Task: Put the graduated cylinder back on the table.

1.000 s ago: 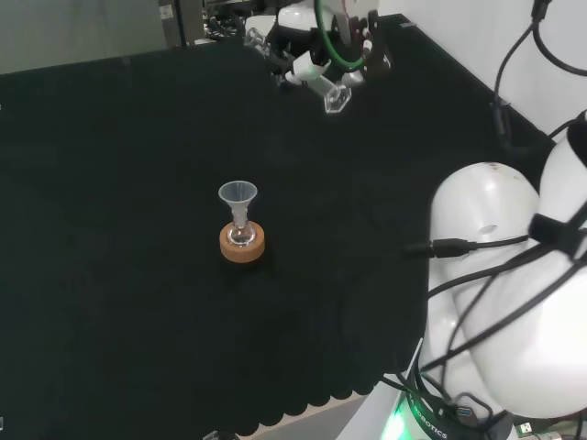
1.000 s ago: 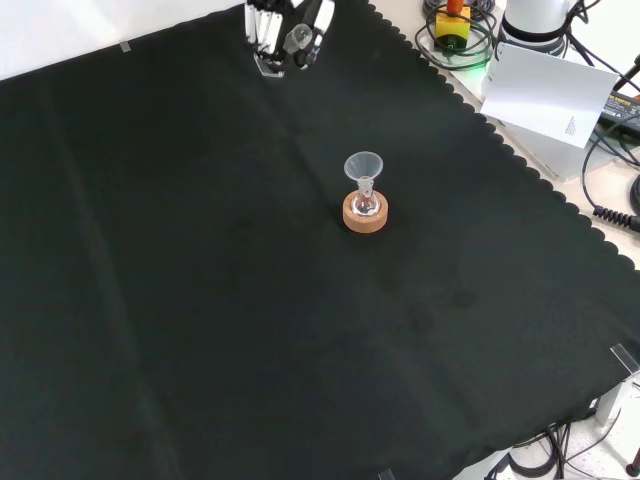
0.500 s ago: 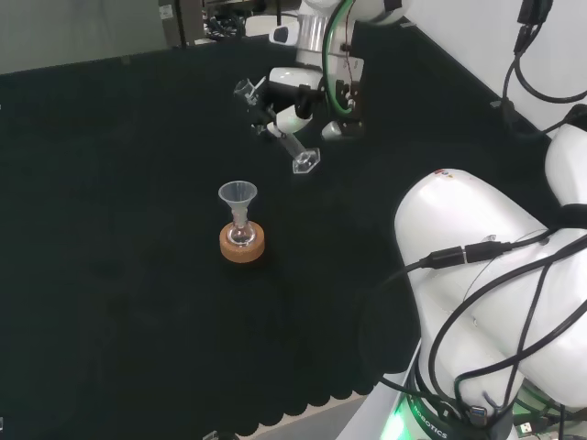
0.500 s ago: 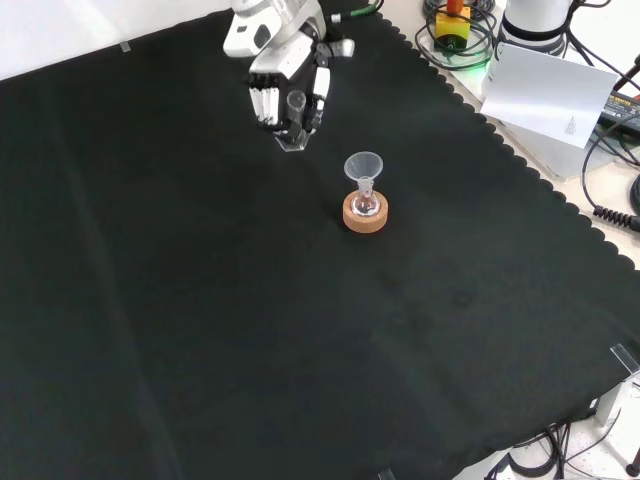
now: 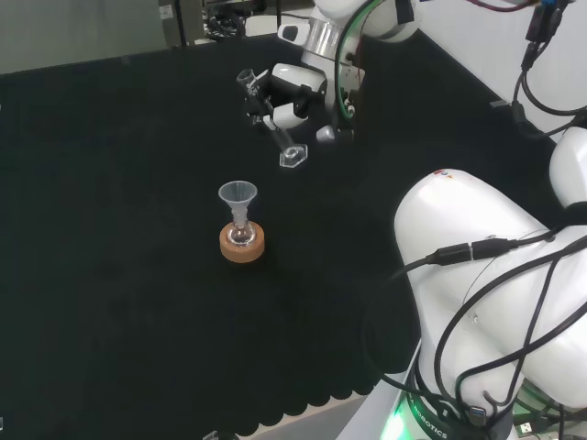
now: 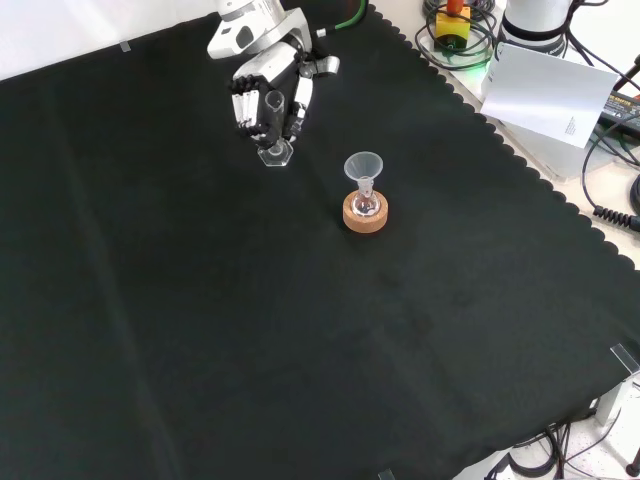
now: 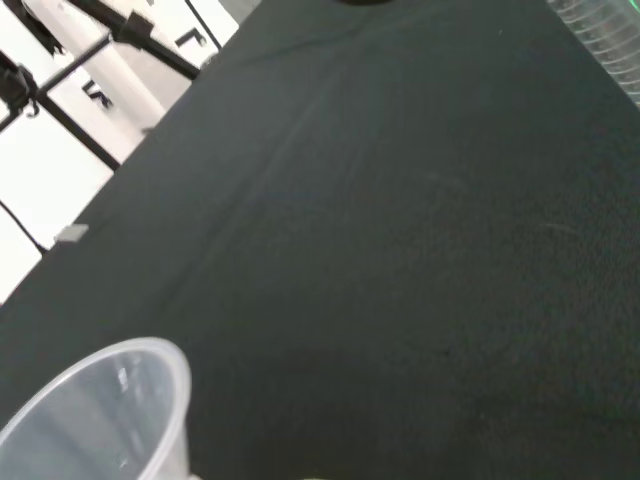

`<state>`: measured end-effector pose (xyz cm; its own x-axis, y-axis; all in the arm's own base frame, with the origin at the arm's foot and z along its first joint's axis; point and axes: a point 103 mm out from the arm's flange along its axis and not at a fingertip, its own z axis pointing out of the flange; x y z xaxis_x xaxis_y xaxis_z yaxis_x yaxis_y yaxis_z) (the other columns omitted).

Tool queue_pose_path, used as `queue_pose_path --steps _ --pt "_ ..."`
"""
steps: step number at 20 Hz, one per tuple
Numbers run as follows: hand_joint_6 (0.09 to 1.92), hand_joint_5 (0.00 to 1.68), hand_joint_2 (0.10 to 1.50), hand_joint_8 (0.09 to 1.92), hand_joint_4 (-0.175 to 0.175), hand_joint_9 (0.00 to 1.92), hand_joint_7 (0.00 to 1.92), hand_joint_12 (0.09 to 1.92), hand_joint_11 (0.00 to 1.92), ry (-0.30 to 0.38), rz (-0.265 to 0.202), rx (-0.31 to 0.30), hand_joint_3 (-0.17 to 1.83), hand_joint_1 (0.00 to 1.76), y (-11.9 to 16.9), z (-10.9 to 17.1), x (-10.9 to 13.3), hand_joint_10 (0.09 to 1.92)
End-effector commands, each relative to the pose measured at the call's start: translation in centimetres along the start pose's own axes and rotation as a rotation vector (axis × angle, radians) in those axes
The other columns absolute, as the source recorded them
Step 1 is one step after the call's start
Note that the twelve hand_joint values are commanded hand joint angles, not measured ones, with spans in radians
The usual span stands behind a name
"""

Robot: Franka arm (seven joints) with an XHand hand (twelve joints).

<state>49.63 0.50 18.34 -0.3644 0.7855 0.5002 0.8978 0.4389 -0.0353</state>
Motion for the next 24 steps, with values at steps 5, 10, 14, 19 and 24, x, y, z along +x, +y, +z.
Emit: queue_pose_path --steps 5,10,14,19,24 --pt "1.12 0.91 1.15 1.10 -0.175 1.32 0.94 0.82 1.09 0.144 -0.029 -0.107 0.00 1.25 3.0 2.9 -3.1 0.18" --pt "1.13 0.90 1.15 1.11 -0.175 1.32 0.93 0.83 1.08 0.160 -0.035 -0.123 0.00 1.25 4.0 4.0 -3.6 0.18" --pt "1.13 0.90 1.15 1.11 -0.175 1.31 0.93 0.83 1.08 0.194 -0.023 -0.147 0.00 1.25 4.5 4.7 -4.2 0.18" --pt "1.13 0.90 1.15 1.11 -0.175 1.31 0.93 0.83 1.07 0.208 -0.018 -0.158 0.00 1.25 5.1 5.3 -4.6 0.18" --pt "1.13 0.90 1.15 1.12 -0.175 1.31 0.93 0.84 1.07 0.219 -0.008 -0.166 0.00 1.25 5.3 5.8 -5.2 0.18"
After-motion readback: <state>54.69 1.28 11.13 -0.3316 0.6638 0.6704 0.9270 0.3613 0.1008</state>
